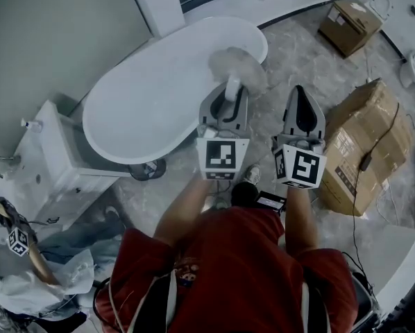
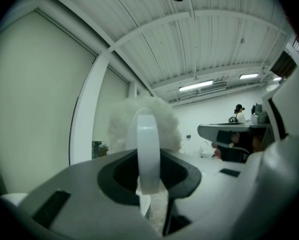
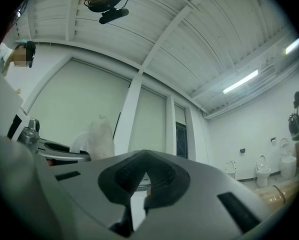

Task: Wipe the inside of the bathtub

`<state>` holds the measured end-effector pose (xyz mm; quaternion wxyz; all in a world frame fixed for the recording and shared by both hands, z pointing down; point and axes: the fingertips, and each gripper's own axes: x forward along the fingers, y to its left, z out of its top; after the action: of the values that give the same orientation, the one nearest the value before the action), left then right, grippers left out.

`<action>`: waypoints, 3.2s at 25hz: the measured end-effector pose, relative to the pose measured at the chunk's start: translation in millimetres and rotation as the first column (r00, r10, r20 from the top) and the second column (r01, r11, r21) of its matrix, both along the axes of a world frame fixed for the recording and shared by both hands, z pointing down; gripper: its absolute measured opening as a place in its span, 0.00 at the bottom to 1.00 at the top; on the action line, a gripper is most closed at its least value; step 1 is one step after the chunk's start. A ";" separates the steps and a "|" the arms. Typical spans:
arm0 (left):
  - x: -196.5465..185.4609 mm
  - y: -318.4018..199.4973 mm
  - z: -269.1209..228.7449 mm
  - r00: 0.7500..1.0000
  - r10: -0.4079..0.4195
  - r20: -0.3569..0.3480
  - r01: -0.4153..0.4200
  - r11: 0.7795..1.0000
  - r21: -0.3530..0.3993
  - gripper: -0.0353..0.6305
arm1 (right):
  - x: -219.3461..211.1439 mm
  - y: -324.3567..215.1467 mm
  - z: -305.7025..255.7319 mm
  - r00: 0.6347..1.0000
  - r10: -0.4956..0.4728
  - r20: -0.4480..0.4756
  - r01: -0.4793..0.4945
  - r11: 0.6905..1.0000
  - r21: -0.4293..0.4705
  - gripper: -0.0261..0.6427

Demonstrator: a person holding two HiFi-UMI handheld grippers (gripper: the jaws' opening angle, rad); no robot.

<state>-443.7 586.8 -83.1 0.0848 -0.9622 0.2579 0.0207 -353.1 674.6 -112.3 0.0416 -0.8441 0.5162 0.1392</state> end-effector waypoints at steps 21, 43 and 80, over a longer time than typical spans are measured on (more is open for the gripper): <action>250.5 -102.2 2.7 0.998 -0.064 0.008 0.064 0.998 -0.024 0.19 | 259.3 -93.5 6.7 0.999 -0.035 0.024 0.035 0.999 0.009 0.06; 392.6 -254.9 36.8 0.997 -0.041 0.058 0.044 0.998 -0.043 0.19 | 392.9 -251.3 22.1 0.997 -0.065 -0.035 0.064 0.998 -0.025 0.06; 515.1 -547.6 173.3 0.950 -0.213 0.229 0.275 0.919 -0.282 0.19 | 554.4 -603.9 79.7 0.945 -0.325 -0.031 0.322 0.943 -0.085 0.06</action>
<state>71.3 39.3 90.2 -0.0411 -0.9210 0.3668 -0.1246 201.2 70.7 -32.6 0.0194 -0.7455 0.6537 0.1287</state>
